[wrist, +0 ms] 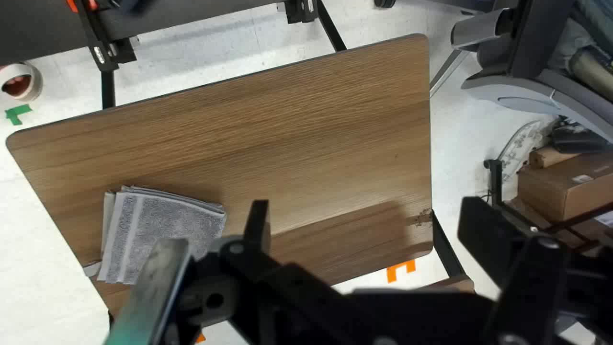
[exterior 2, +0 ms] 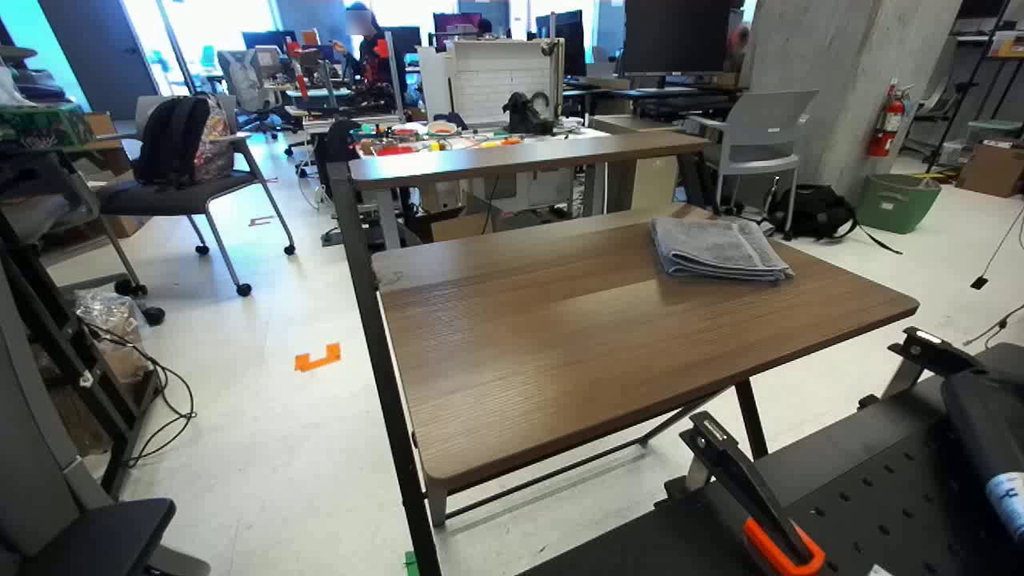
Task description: Slide the towel slightly to the left
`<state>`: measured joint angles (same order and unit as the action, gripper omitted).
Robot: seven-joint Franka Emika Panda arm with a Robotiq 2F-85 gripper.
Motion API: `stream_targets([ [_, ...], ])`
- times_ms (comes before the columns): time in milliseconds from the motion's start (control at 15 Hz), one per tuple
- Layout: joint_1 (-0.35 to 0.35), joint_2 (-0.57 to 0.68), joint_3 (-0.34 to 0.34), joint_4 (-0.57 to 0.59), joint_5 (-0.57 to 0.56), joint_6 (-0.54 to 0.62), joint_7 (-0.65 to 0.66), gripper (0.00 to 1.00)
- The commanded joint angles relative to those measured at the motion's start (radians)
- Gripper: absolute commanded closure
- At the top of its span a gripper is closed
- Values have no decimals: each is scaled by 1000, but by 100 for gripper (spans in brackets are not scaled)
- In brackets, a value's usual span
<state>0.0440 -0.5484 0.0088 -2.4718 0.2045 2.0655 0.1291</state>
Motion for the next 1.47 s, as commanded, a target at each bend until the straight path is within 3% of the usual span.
stream_targets([
  [0, -8, 0, 7, 4, 4, -4, -3, 0],
  [1067, -8, 0, 7, 5, 4, -4, -3, 0],
  [1400, -46, 12, -27, 20, 15, 29, 1, 0],
])
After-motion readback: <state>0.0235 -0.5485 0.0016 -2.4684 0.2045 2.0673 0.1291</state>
